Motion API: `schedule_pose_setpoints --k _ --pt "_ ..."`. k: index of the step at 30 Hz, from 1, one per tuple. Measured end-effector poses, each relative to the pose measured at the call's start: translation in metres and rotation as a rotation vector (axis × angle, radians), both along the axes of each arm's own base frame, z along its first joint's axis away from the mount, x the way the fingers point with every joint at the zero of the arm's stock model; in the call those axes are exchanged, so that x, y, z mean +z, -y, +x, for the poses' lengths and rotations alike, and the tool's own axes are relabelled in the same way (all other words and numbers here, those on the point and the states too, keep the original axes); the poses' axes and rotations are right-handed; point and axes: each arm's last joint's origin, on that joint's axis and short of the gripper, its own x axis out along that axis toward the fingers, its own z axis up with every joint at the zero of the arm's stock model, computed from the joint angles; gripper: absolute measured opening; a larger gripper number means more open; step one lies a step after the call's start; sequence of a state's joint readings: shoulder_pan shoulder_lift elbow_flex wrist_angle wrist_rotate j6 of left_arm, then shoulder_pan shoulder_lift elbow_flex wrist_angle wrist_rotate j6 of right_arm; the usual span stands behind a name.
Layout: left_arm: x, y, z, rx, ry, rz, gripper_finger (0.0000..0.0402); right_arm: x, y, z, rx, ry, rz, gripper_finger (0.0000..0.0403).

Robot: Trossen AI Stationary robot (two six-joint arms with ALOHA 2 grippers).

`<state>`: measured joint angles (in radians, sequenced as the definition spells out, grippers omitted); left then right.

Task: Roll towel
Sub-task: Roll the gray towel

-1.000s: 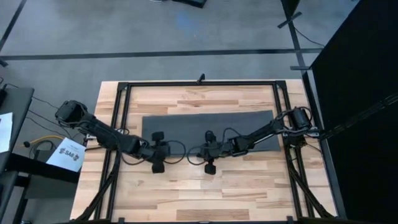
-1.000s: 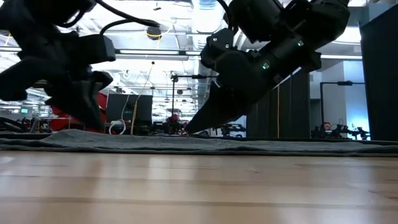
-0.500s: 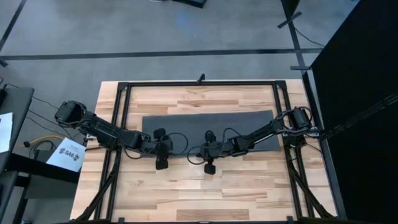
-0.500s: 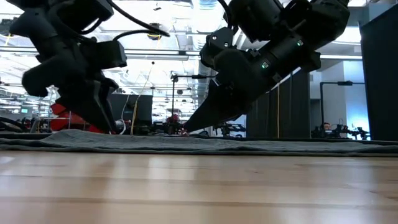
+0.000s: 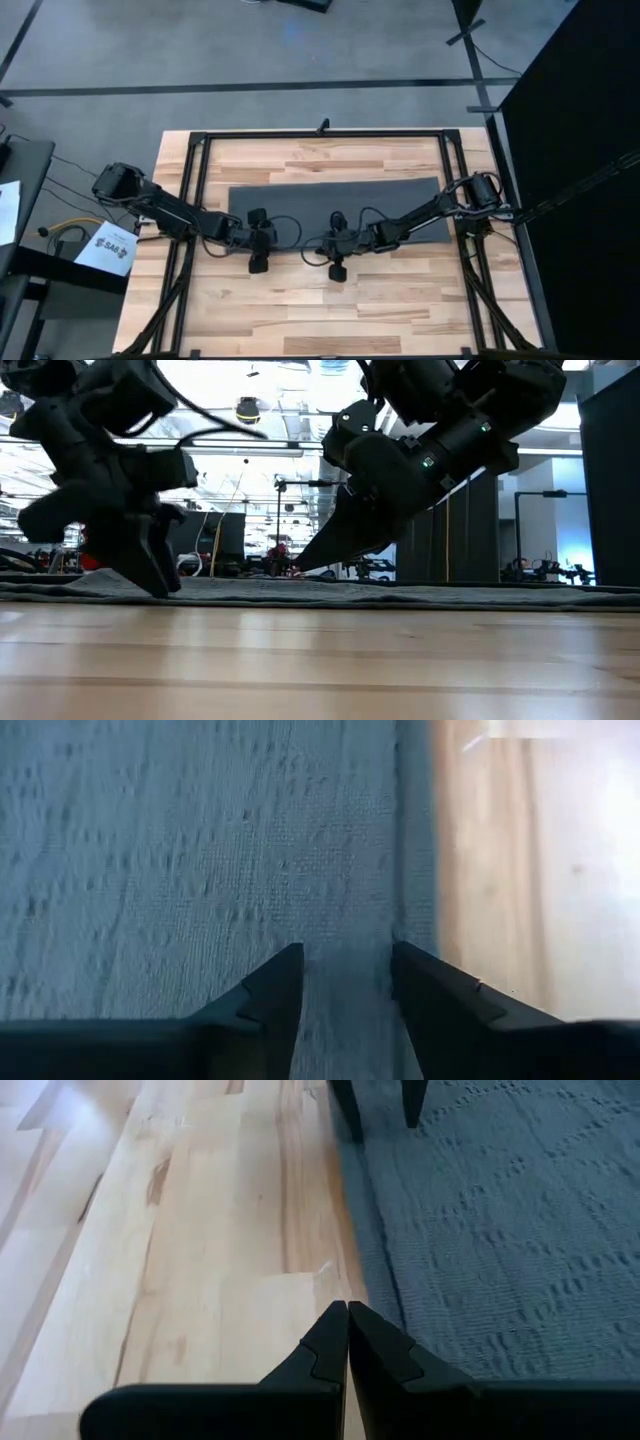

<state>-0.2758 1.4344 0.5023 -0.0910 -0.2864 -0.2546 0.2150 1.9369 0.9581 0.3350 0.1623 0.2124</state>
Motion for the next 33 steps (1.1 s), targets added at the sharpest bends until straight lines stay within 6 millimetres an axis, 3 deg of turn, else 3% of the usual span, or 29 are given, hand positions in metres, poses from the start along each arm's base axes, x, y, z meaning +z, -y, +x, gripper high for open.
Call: schedule_pose_setpoints --k 7,16,27,33 --pt "-0.01 0.0 0.006 0.011 -0.009 0.011 0.0132 0.001 -0.001 0.001 0.002 0.018 0.004 0.0" --pt "0.002 -0.001 0.002 0.001 -0.019 0.015 0.0129 0.001 -0.006 0.0 0.0 0.017 0.025 0.0" --pt "0.001 -0.002 0.001 -0.012 -0.042 0.03 0.0023 0.001 -0.008 -0.001 -0.005 0.017 0.041 0.0" --pt "0.001 -0.002 0.001 -0.011 -0.04 0.029 0.0005 -0.003 -0.011 0.001 -0.002 0.032 0.051 0.0"
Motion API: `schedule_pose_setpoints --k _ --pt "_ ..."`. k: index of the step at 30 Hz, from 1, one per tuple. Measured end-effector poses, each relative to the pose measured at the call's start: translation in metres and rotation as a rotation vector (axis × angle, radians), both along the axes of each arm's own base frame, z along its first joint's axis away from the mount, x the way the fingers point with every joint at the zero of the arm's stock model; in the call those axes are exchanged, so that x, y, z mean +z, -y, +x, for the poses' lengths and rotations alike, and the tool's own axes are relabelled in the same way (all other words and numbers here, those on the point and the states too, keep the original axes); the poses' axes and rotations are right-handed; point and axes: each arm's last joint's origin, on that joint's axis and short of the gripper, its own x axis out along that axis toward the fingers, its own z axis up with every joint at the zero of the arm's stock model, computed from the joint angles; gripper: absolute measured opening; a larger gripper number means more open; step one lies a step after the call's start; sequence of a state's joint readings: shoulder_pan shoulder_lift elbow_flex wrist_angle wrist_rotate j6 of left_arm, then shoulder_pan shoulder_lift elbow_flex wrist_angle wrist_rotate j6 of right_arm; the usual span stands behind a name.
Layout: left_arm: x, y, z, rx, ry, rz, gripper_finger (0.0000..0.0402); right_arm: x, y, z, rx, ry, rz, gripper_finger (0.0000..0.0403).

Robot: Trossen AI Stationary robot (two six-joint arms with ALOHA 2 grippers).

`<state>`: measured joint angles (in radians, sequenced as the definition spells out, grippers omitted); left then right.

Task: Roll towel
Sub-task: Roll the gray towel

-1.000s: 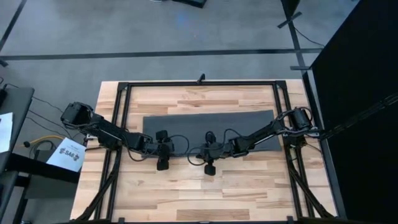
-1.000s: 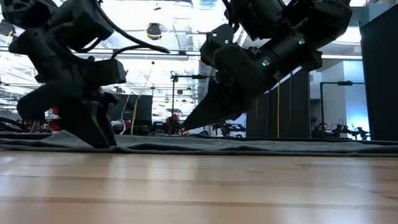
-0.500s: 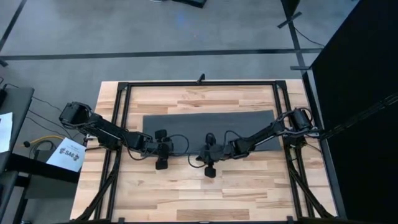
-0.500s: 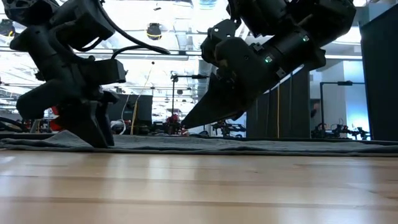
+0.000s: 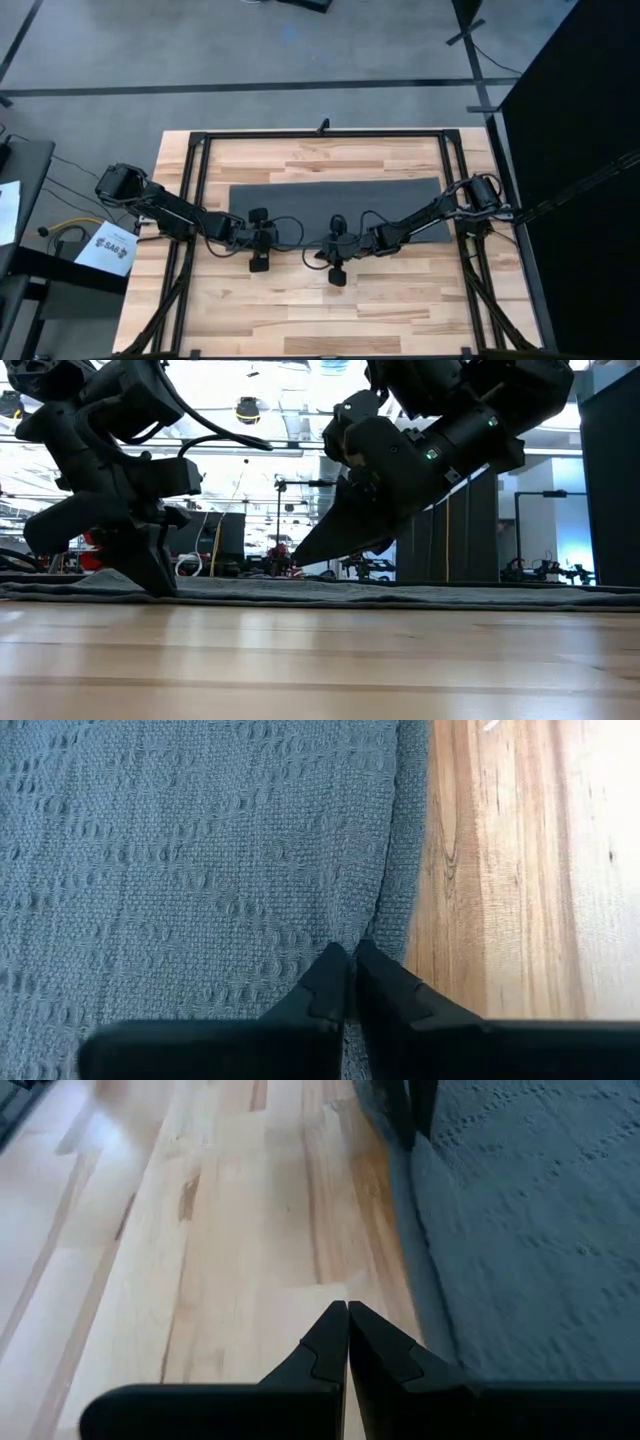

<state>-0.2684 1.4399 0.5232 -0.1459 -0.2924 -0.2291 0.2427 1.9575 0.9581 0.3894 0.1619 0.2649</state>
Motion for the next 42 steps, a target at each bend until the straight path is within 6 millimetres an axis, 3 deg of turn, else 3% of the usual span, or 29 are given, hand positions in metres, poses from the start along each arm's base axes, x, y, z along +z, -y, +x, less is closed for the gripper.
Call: schedule_pose_setpoints --k 7,14,21,32,42 --pt "0.0 0.0 0.0 0.002 -0.002 -0.001 0.0016 -0.026 -0.007 0.019 -0.01 -0.001 -0.023 0.0" --pt "0.003 0.0 0.0 0.021 -0.042 -0.001 0.0014 -0.02 -0.004 0.035 -0.012 0.018 -0.052 0.0" --pt "0.005 0.0 0.001 0.019 -0.039 -0.001 0.0034 -0.02 -0.001 0.036 -0.015 0.016 -0.06 0.0" --pt "0.006 0.0 0.003 0.035 -0.023 -0.013 0.0129 -0.02 -0.001 0.036 -0.014 0.016 -0.06 0.0" --pt "0.015 -0.001 0.018 -0.016 0.135 -0.009 0.0137 -0.02 -0.001 0.036 -0.017 0.016 -0.057 0.0"
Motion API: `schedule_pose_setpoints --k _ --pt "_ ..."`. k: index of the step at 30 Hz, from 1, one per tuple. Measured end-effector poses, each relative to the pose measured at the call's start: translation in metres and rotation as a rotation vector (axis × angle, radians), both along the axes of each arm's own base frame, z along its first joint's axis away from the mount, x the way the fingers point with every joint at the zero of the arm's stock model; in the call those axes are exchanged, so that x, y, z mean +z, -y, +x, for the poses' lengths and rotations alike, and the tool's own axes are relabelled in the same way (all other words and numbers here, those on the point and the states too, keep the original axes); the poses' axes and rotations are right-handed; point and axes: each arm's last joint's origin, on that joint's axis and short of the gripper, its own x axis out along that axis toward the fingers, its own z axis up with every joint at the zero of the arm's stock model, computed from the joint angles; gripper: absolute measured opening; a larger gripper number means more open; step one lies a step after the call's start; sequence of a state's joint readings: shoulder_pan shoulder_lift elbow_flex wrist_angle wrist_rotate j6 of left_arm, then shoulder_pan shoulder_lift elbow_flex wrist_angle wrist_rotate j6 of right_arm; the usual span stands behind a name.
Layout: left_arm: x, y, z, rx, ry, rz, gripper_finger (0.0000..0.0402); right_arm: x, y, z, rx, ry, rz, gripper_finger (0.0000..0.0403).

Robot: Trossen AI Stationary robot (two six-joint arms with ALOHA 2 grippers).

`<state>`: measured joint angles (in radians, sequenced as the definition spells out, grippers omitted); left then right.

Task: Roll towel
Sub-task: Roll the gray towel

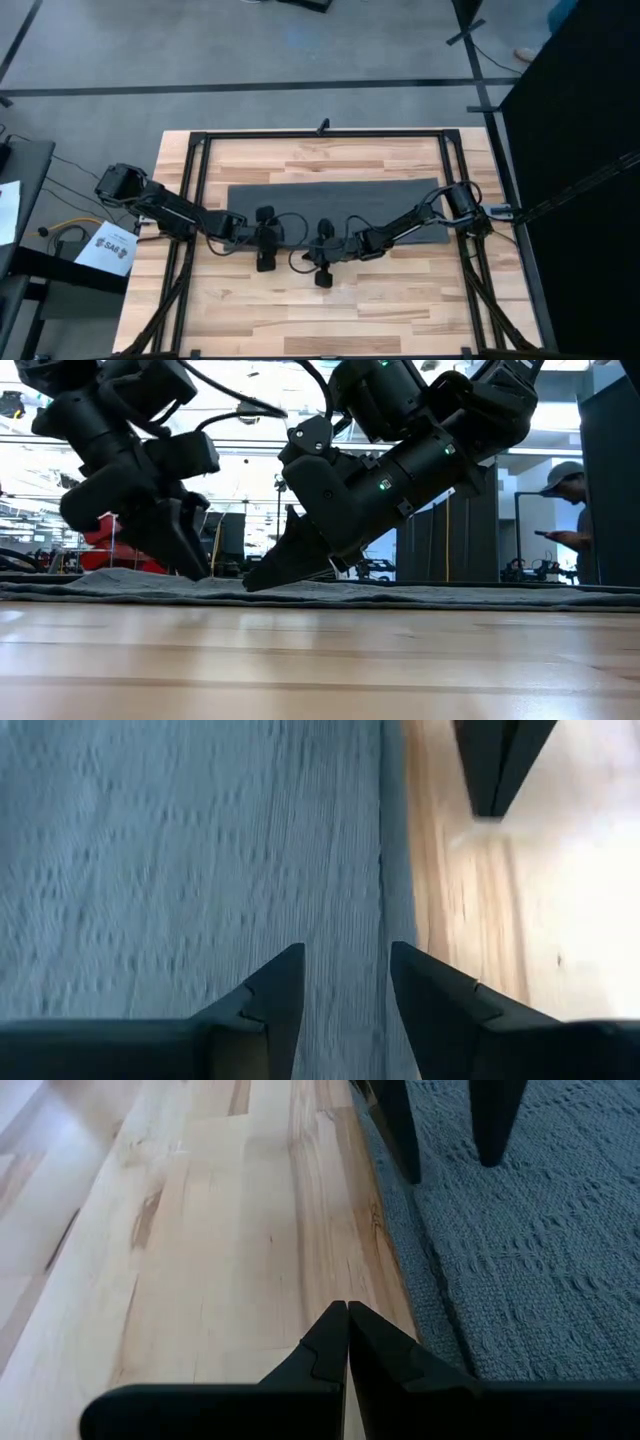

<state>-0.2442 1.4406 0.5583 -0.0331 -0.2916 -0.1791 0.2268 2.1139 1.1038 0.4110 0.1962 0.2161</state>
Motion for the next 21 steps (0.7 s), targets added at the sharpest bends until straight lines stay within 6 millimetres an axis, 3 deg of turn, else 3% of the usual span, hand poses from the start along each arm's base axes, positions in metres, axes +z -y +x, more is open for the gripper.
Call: schedule_pose_setpoints --k 10,21 --pt "-0.025 0.003 0.017 -0.057 0.023 0.045 0.0137 0.0 0.0 0.0 -0.002 0.0 0.004 0.0" --pt "-0.022 -0.001 0.019 -0.056 0.043 0.057 0.0137 -0.001 0.0 -0.001 -0.011 -0.013 0.013 0.0"
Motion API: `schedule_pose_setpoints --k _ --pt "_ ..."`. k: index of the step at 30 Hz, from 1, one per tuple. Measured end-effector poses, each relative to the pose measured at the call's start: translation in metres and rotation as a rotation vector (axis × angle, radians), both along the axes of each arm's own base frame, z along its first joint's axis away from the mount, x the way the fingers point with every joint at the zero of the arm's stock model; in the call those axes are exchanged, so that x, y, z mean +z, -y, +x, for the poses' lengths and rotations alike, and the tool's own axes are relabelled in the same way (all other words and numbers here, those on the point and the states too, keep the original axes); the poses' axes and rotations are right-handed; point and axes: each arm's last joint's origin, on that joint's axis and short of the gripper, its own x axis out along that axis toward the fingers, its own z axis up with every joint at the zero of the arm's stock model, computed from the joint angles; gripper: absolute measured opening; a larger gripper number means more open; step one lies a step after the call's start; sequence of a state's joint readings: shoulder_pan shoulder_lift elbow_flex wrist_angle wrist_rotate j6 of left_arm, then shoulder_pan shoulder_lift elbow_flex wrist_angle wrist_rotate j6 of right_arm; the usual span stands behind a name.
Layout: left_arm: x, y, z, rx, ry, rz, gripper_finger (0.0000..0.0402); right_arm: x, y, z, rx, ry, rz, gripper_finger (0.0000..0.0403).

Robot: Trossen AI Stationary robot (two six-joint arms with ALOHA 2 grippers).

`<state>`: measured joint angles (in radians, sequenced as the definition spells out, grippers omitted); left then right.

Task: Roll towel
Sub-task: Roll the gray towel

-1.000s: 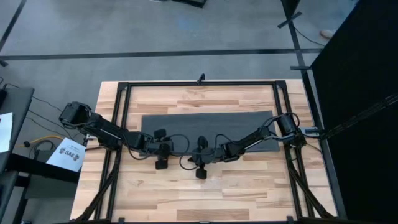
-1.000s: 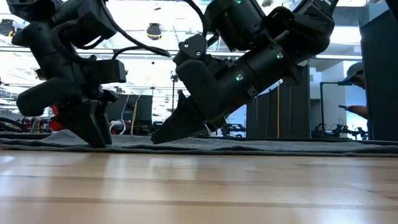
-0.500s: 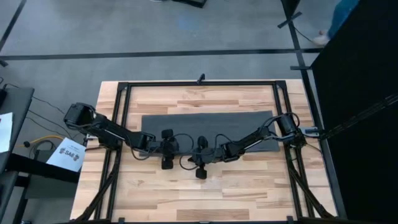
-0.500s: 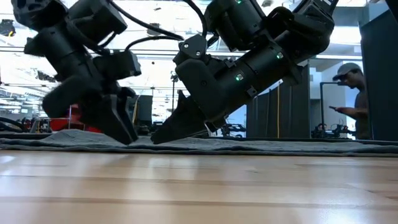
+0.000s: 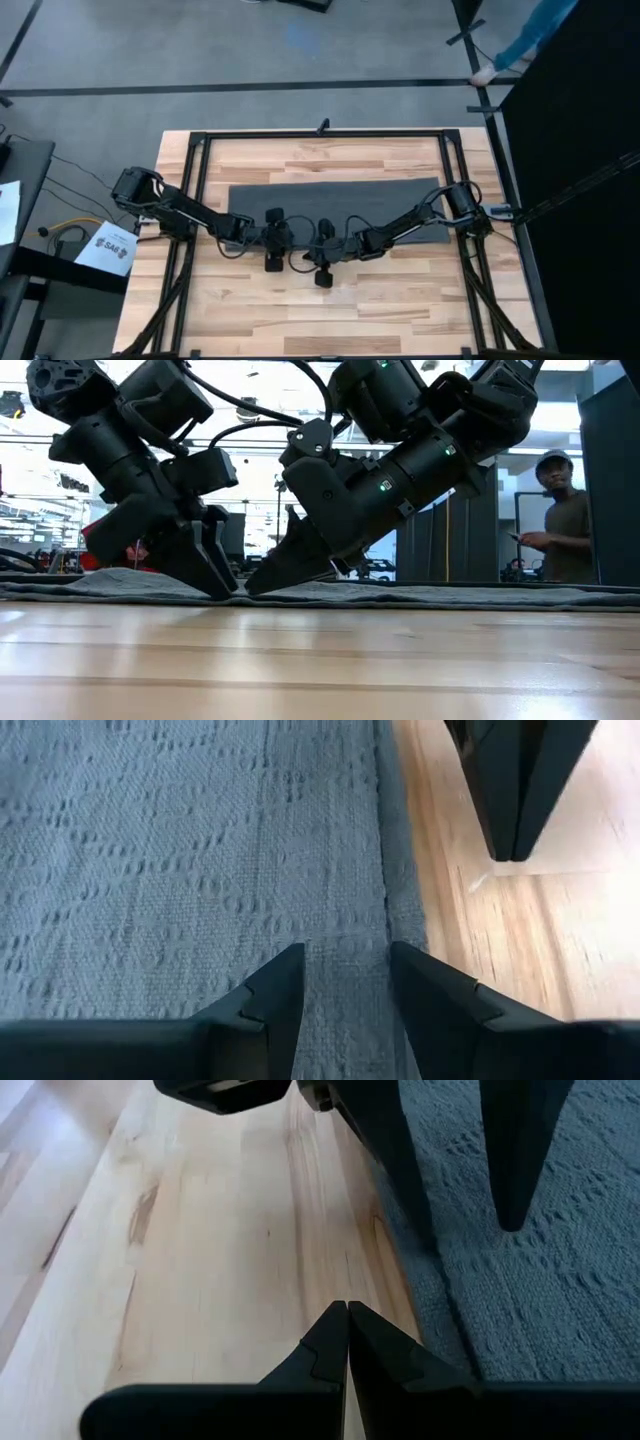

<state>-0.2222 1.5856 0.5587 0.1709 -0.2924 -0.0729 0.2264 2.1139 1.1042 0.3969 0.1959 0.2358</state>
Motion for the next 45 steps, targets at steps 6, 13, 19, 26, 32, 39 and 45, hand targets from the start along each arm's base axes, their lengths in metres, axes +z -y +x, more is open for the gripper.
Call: schedule_pose_setpoints --k 6,13,19,26,32,39,45 --pt "0.0 -0.001 0.0 -0.006 -0.007 0.008 0.0127 0.0 0.0 0.0 0.0 -0.002 0.0 0.0" --pt "-0.002 -0.006 -0.001 0.014 -0.026 0.012 0.007 0.0 0.0 0.0 0.0 -0.003 0.0 0.0" --pt "-0.002 -0.006 -0.001 0.007 -0.027 0.019 0.0016 -0.001 0.0 -0.001 -0.002 -0.01 0.0 0.0" --pt "-0.001 -0.006 -0.001 0.006 -0.024 0.018 0.0002 -0.001 0.0 -0.001 -0.002 -0.019 -0.002 0.0" --pt "0.011 -0.005 0.002 0.002 0.001 0.017 0.0001 -0.001 0.0 -0.001 -0.001 -0.017 -0.002 0.0" --pt "0.019 -0.005 0.004 0.001 -0.027 0.024 0.0 0.0 0.009 0.001 -0.055 -0.001 -0.027 0.0" --pt "0.016 -0.005 0.001 0.015 -0.062 0.008 0.0 0.001 0.015 0.003 -0.074 0.013 -0.057 0.0"
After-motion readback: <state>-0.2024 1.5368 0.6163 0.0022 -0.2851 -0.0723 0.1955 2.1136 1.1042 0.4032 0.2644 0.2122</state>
